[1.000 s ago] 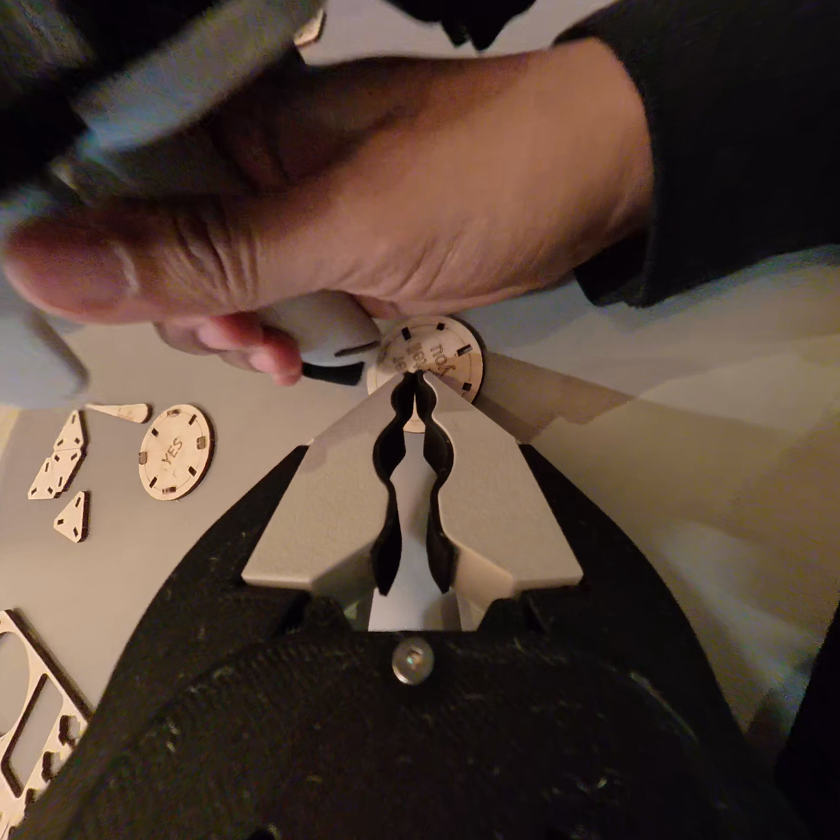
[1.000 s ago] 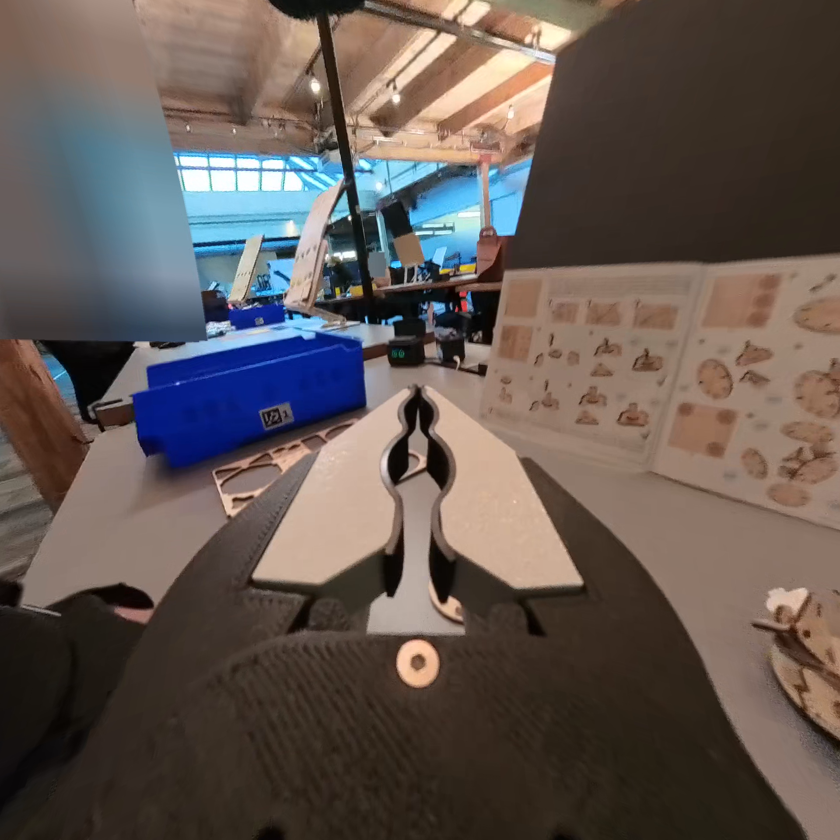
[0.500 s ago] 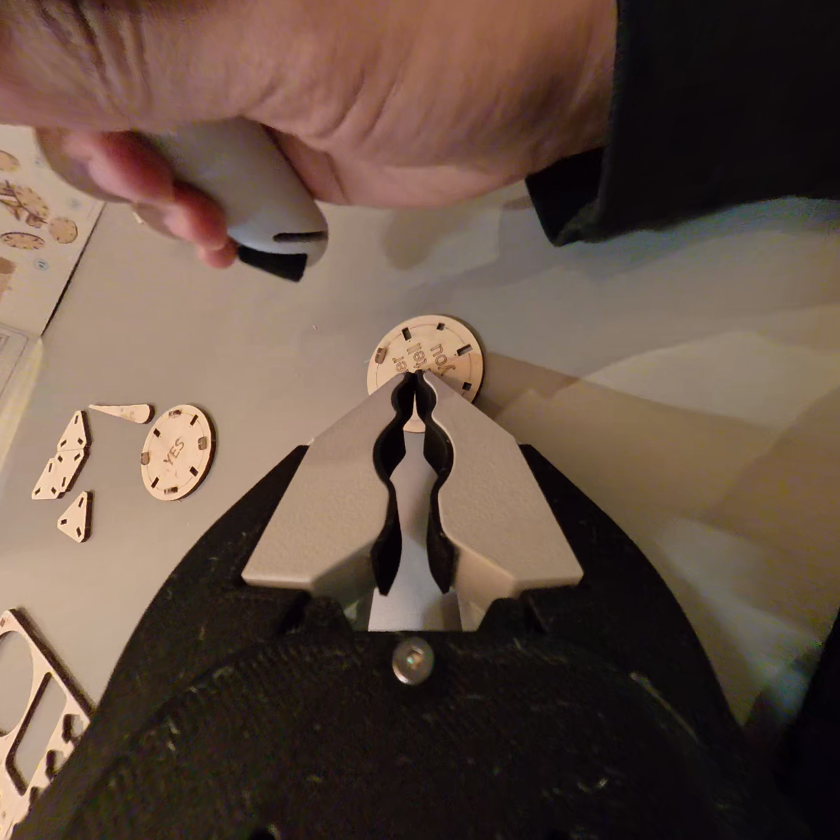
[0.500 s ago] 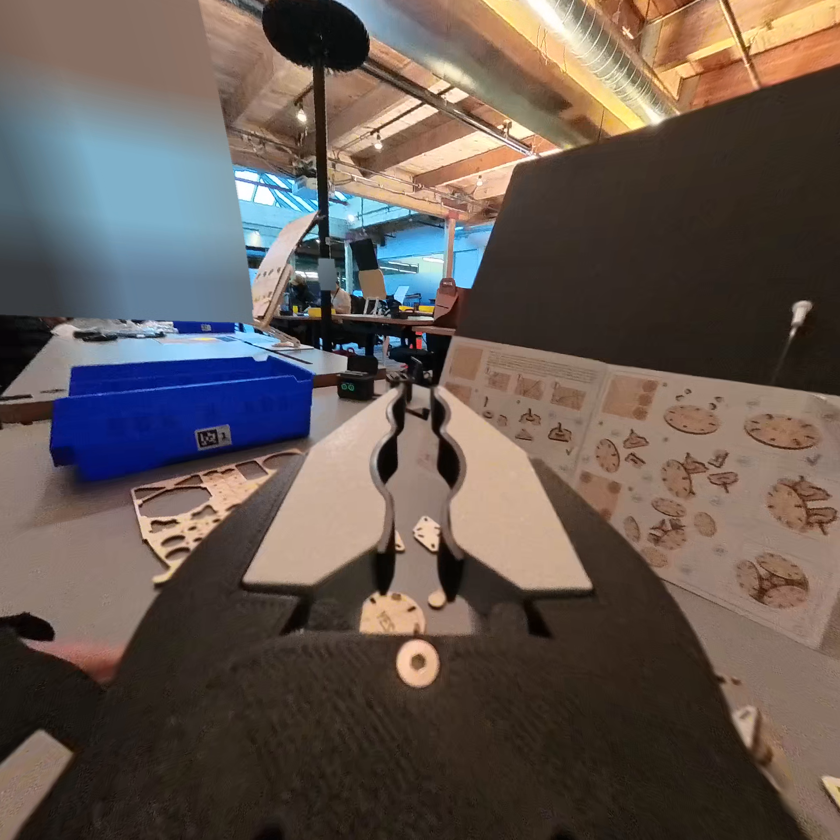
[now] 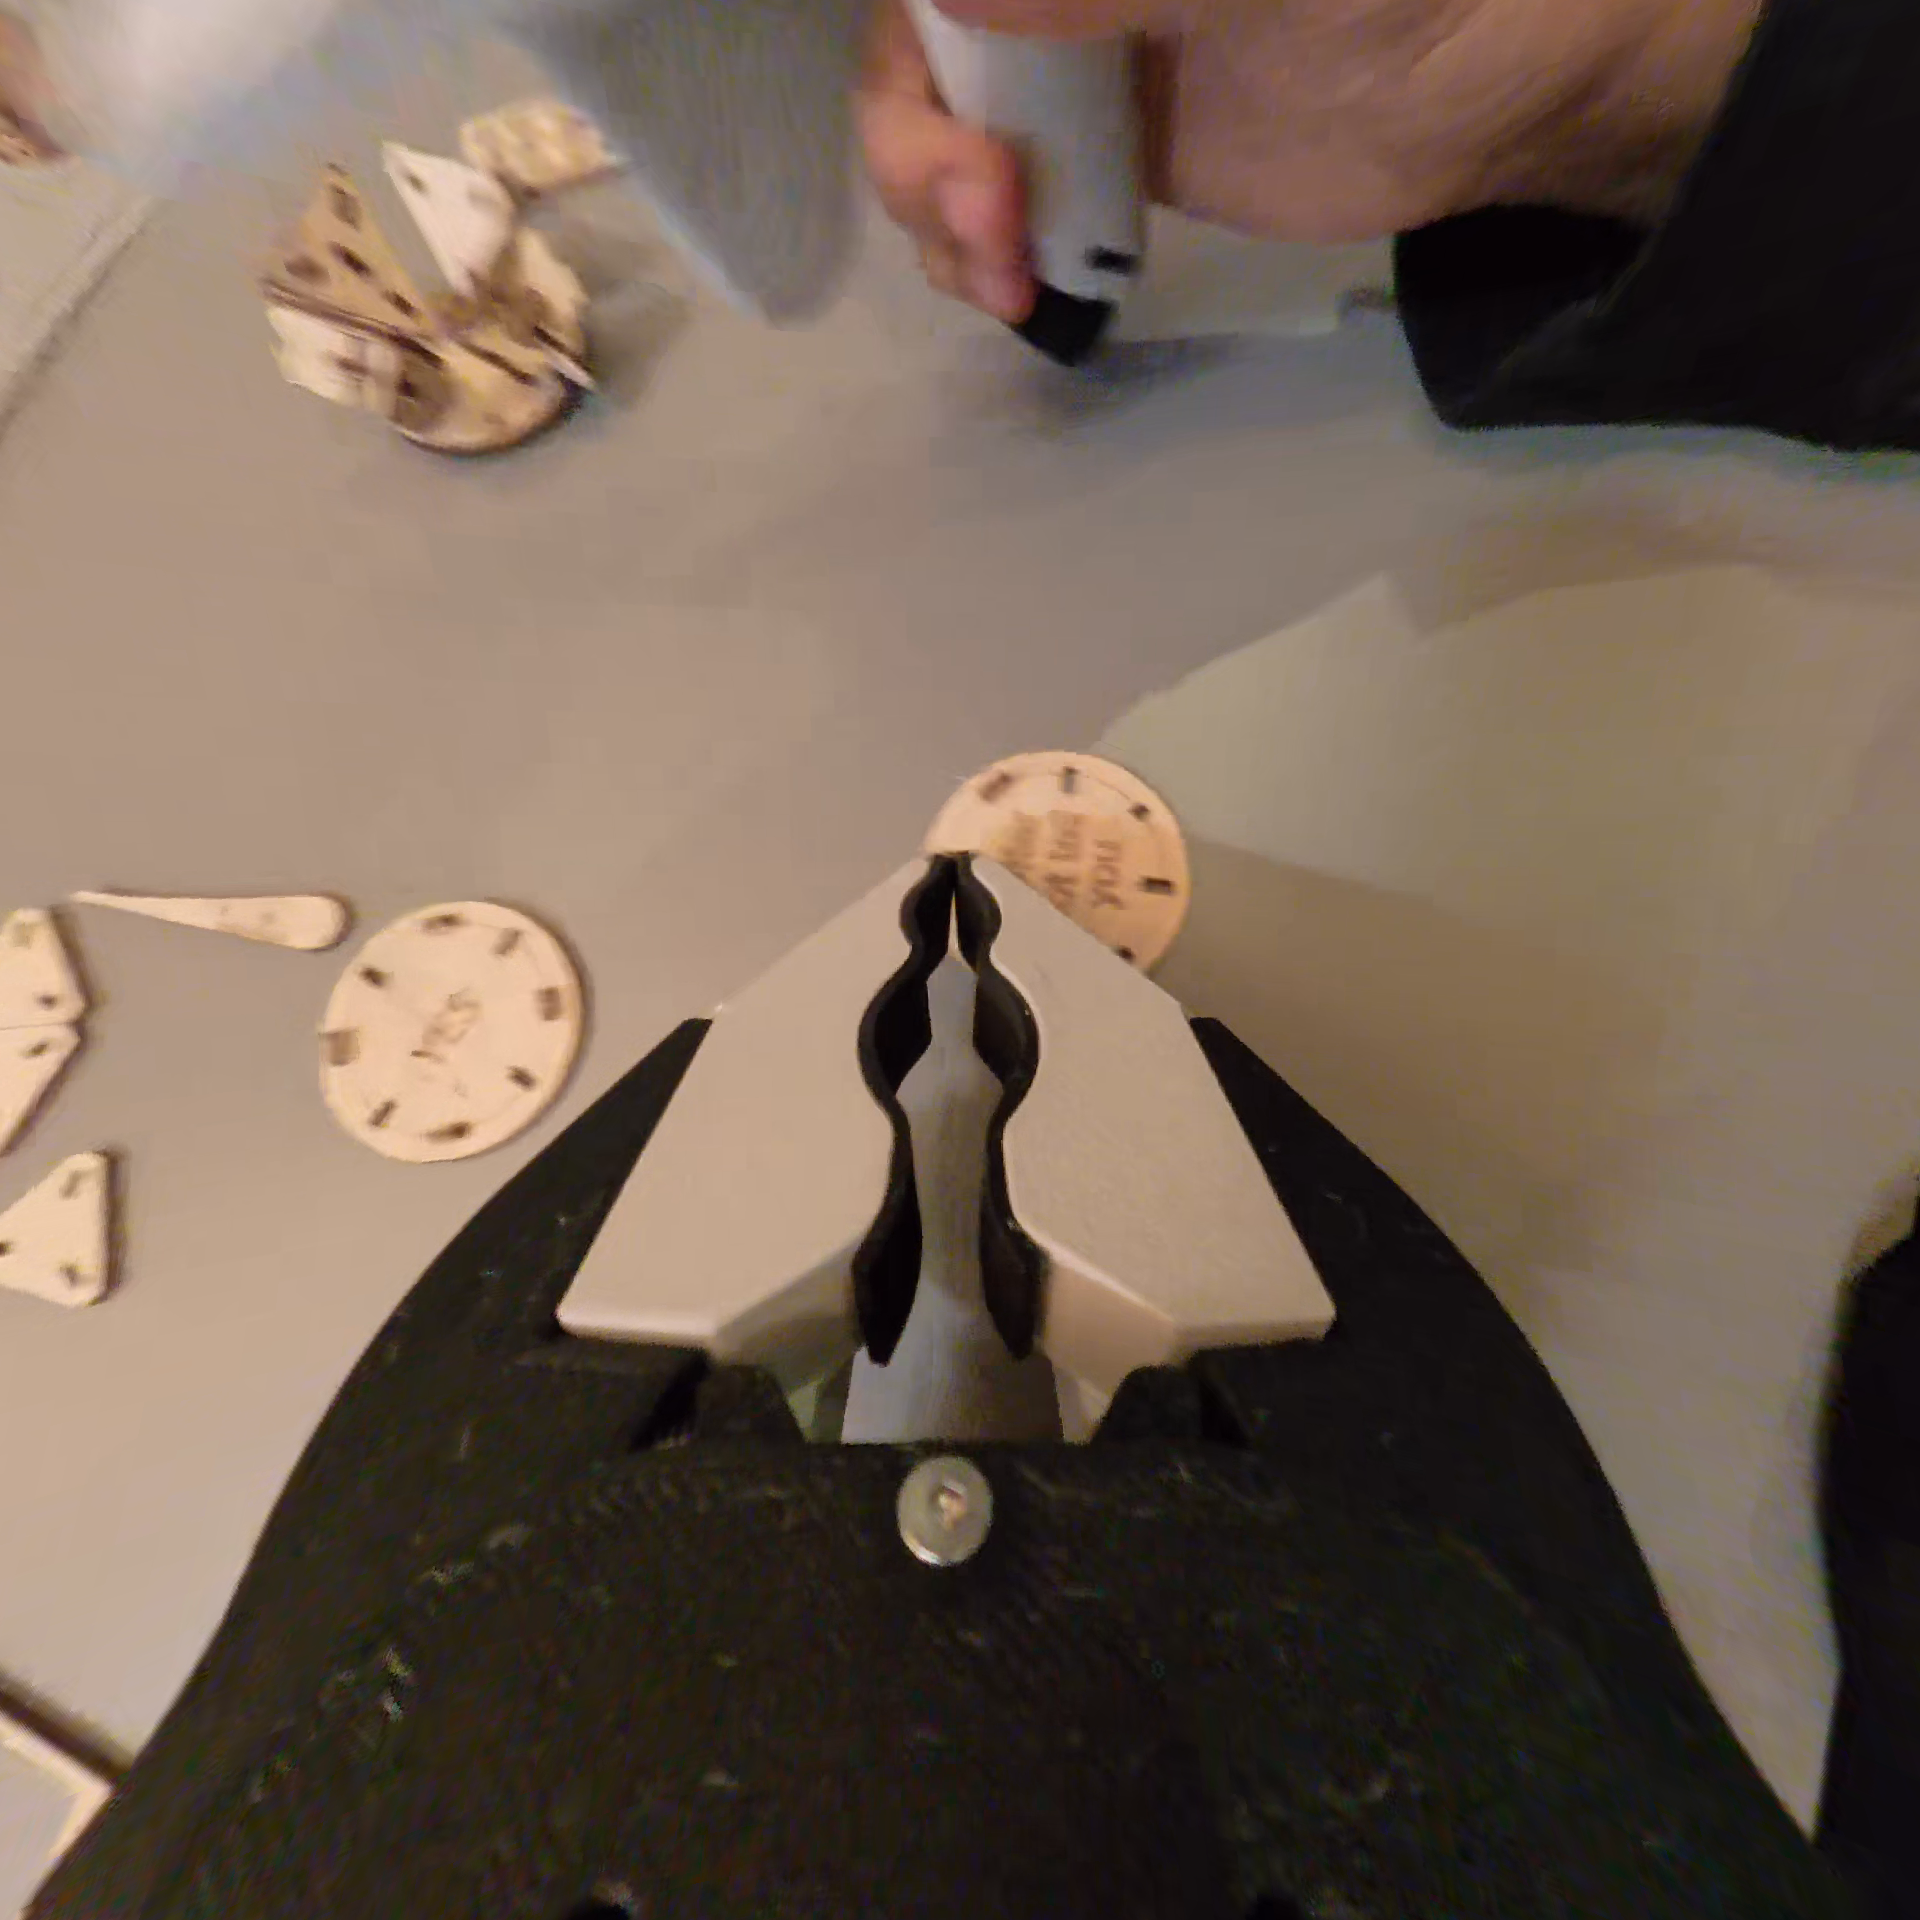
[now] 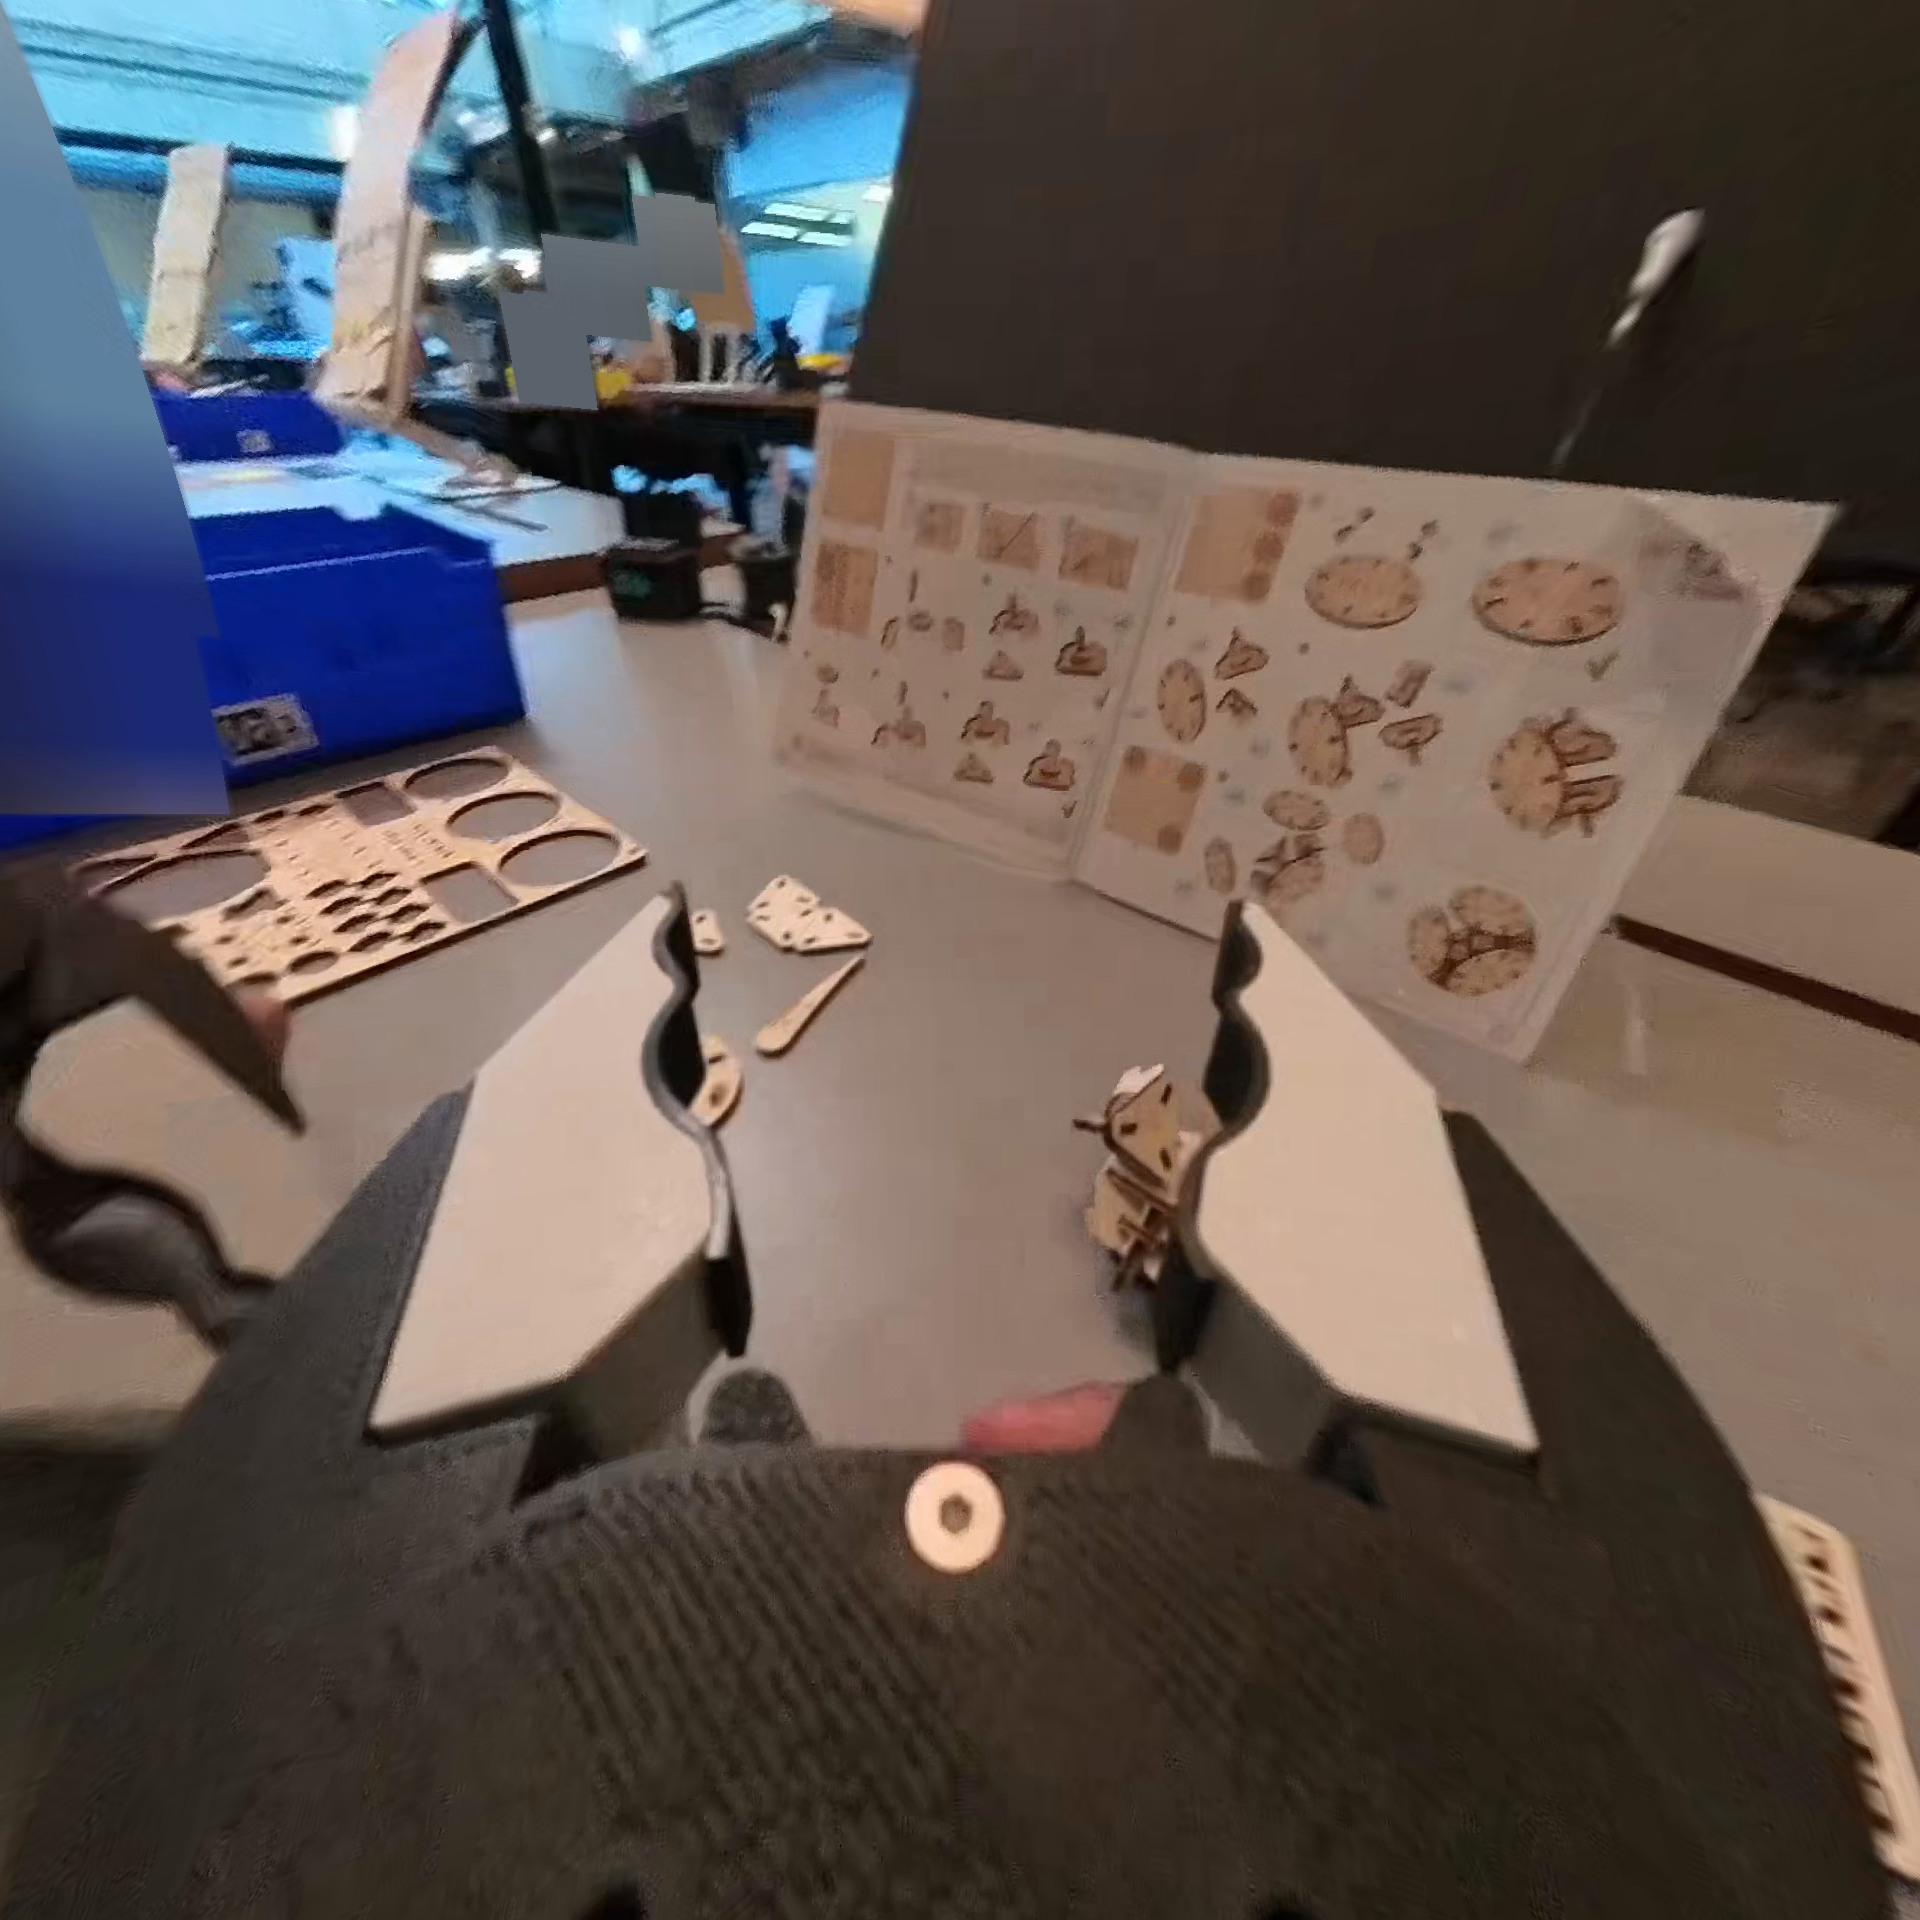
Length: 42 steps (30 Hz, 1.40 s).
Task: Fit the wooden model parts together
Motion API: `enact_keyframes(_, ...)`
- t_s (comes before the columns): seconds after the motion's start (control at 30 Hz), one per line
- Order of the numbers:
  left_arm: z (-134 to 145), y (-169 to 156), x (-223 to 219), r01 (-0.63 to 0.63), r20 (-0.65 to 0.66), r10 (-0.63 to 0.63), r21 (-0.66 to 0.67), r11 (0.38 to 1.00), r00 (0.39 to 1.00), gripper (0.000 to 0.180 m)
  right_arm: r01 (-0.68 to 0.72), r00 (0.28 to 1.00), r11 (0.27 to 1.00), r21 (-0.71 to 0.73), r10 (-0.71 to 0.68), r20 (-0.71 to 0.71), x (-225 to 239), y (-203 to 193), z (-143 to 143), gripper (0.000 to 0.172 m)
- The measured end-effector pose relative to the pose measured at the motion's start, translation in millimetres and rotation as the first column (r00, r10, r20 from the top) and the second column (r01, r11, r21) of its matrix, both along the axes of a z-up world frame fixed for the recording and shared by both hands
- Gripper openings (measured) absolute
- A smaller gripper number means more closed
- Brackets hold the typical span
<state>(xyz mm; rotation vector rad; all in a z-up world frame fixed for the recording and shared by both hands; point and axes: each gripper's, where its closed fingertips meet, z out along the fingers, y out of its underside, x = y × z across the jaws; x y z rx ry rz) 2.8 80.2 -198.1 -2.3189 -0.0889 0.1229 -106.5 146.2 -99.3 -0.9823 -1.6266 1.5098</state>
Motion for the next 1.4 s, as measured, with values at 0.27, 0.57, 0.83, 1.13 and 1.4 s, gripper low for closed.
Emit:
enact_keyframes(0.27,75.3,-14.4,-91.8,-0.218,0.134,0.182,0.342,0.914,0.974,0.0,-0.014,0.995,0.993,0.121,0.025,-0.096,1.5,31.5,19.3,0.063)
enact_keyframes(0.57,78.6,-35.0,-114.6,-0.302,0.119,0.28,0.476,0.826,0.953,0.0,0.303,0.906,0.953,-0.016,-0.293,-0.305,34.7,113.4,79.8,0.036)
enact_keyframes(0.83,76.6,-29.8,-104.6,-0.276,0.132,0.242,0.474,0.836,0.961,0.0,0.372,0.904,0.919,0.131,-0.327,-0.275,28.0,114.9,60.8,0.018)
enact_keyframes(1.13,69.1,-22.6,-95.6,-0.249,0.148,0.203,0.458,0.853,0.968,0.0,0.446,0.8,0.816,0.366,-0.548,0.246,7.3,158.9,-53.1,0.0)
enact_keyframes(1.4,63.4,-20.9,-94.1,-0.231,0.097,0.21,0.432,0.872,0.973,0.0,0.442,0.687,0.793,0.419,-0.6,0.411,10.5,180.4,-98.8,0.041)
